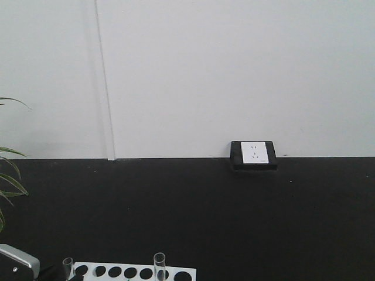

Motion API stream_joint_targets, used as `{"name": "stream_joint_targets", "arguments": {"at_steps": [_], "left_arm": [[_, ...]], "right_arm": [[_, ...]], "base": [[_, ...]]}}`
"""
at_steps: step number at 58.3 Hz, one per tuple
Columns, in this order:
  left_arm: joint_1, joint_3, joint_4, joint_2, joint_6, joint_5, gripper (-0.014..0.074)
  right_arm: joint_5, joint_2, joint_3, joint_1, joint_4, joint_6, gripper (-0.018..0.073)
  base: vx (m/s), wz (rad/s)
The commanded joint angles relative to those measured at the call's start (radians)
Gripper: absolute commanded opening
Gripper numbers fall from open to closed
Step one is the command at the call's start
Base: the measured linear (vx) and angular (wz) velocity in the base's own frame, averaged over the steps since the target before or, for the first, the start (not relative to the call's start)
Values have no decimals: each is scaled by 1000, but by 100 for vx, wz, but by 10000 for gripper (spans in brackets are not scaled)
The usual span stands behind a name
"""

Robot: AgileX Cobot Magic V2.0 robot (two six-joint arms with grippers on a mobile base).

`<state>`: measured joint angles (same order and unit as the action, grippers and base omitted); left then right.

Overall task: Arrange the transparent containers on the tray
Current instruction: 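Lower the left gripper onto a clear glass tube in the rack and close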

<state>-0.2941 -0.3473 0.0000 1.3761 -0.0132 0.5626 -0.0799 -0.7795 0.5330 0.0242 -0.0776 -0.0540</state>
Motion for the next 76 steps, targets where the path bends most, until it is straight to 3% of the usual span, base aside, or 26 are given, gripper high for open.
{"name": "stream_joint_targets", "arguments": {"at_steps": [1,10,29,51,64,76], "left_arm": [[-7,-32,0,19,56,180,433],[-6,-31,0,90,73,291,433],[-6,-31,0,169,73,388,433],[-6,-31,-8,184,100,393,420],[-6,-31,-8,184,100,395,342],[-6,-31,-8,184,100,395,216]], "right_arm": [[70,0,36,-3,-2,4,389],[67,0,36,-3,-2,4,389],[67,0,36,-3,-2,4,389],[68,0,36,-3,-4,4,389],[68,0,36,-3,-6,4,389],[68,0,36,-3,-6,4,389]], "base": [[0,0],[0,0],[0,0],[0,0],[0,0],[0,0]]}}
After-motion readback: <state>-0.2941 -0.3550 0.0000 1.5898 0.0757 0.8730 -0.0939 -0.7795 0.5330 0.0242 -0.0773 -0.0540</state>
